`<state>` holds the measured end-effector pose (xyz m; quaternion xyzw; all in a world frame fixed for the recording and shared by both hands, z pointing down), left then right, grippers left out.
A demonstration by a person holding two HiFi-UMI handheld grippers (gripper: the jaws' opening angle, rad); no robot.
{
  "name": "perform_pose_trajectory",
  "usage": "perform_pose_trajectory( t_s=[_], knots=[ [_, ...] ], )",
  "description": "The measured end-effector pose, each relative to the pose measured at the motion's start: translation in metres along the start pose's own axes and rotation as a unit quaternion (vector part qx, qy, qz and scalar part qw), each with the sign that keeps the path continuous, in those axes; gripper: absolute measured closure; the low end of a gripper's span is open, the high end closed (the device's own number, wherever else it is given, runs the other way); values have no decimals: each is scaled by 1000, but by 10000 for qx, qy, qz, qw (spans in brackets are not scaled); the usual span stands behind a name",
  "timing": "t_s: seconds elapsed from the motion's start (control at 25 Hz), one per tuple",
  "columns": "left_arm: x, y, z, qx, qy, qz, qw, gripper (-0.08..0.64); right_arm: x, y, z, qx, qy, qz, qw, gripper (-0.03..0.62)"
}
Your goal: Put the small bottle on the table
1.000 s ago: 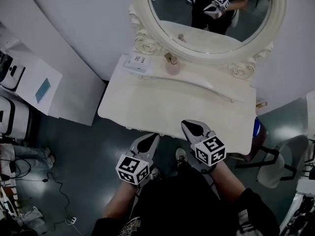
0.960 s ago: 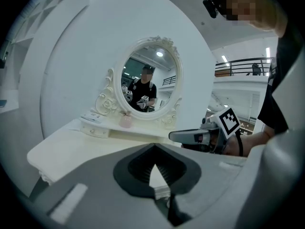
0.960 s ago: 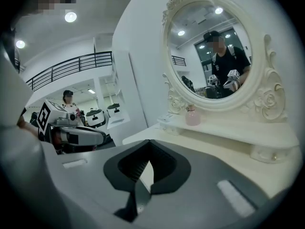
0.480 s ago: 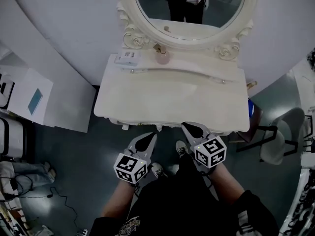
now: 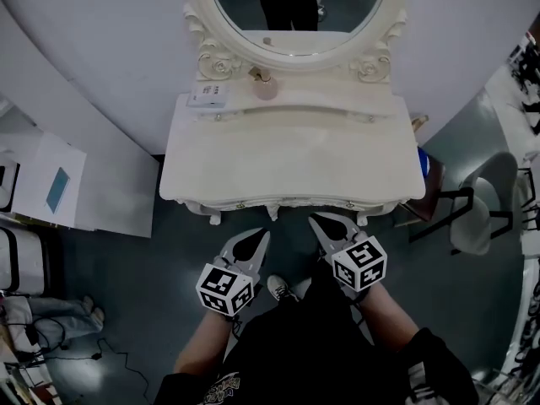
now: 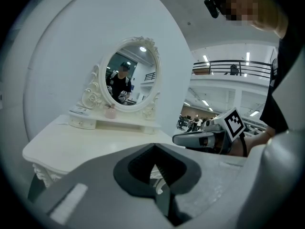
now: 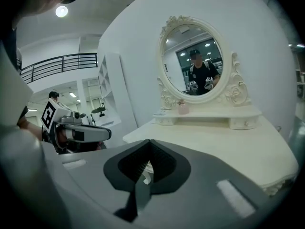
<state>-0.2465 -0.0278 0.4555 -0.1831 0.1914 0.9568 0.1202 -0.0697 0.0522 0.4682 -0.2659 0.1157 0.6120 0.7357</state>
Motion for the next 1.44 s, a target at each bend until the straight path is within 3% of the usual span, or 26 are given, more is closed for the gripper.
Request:
perform_pose_trajectory(
  t_s=[0.24,0.76,1.44],
  knots=[
    [4,-4,0,-23,-74,34,10000,560,7,7,-2,86,-66,26,9999,565],
    [-10,-5,-7,106,-147,-150,9997,560,-5,1,-6,247,137,-357,9990,565],
    [-13,-4,-1,126,-68,-60,9999,560,-4,0,-1,131,121,-279,9995,565]
  ],
)
Point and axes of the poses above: the fingertips, and each gripper's own axes: x backward along the fingers, y to its left, z out of its underside, the point moved 7 cm from there along x, backward along the fingers, and after that the axes turned 6 degrees about y, right-handed, at the moved point
